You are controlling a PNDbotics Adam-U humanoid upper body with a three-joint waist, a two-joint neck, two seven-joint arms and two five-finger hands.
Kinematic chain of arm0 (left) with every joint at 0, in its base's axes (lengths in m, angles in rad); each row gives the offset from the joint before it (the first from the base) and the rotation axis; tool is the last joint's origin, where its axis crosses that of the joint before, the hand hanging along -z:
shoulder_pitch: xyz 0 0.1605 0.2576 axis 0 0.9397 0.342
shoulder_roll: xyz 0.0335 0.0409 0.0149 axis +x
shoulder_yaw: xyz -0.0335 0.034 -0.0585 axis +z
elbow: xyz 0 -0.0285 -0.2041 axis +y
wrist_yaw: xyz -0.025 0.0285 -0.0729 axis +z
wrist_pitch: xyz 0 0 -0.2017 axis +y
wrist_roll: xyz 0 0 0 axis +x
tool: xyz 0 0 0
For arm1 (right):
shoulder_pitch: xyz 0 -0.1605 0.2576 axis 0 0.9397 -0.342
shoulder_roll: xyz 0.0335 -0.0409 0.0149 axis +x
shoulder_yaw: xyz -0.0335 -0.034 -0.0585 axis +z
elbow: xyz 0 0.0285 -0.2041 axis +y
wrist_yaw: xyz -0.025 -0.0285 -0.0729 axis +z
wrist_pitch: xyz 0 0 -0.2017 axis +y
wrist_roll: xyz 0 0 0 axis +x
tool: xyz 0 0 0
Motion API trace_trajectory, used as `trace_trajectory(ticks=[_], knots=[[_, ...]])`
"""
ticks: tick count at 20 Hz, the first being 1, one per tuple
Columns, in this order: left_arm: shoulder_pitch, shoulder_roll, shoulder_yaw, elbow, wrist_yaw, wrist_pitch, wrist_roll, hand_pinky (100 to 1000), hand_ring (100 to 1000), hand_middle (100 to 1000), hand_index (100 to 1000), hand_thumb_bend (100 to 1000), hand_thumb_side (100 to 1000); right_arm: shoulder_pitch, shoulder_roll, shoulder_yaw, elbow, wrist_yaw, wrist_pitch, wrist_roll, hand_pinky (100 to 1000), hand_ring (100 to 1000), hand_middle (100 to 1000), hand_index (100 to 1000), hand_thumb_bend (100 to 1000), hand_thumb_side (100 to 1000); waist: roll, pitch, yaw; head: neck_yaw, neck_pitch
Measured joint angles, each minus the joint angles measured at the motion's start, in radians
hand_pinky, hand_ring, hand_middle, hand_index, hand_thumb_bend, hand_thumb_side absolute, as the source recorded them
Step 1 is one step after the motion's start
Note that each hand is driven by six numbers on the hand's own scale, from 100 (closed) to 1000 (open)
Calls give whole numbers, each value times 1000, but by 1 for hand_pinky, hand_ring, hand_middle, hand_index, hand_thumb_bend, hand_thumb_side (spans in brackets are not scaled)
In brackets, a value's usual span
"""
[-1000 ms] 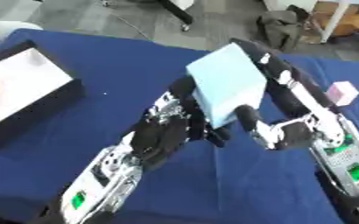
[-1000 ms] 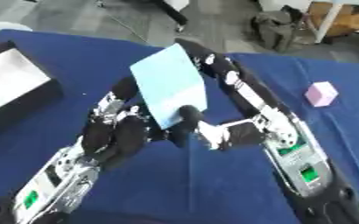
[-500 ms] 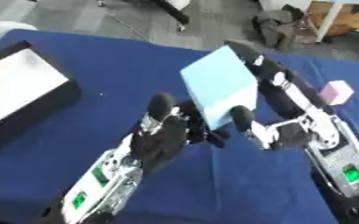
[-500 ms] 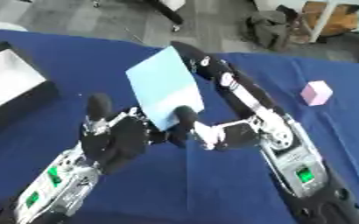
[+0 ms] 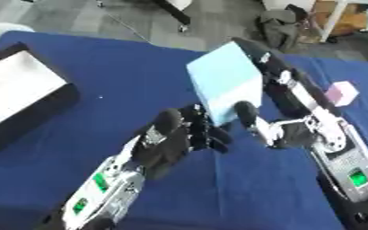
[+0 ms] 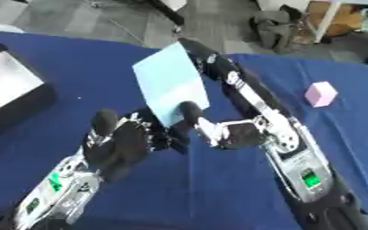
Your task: Pick up the objects with one hand, pass them to the other hand, and then place them into the box on the other side of the table.
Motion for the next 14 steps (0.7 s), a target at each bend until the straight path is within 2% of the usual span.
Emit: trace_trajectory(ticks=[9, 14], knots=[[-57, 8, -19, -7, 26, 46, 14, 681, 648, 618, 839, 1000, 656, 7, -4, 7, 0, 70, -77, 8, 831, 788, 484, 969, 100, 470, 1, 0, -2, -17, 0], [-79, 25, -28, -32, 40, 80, 18, 679, 647, 616, 838, 1000, 657, 9, -11, 8, 0, 113, -110, -14, 837, 788, 482, 966, 100, 470, 1, -1, 0, -27, 0]])
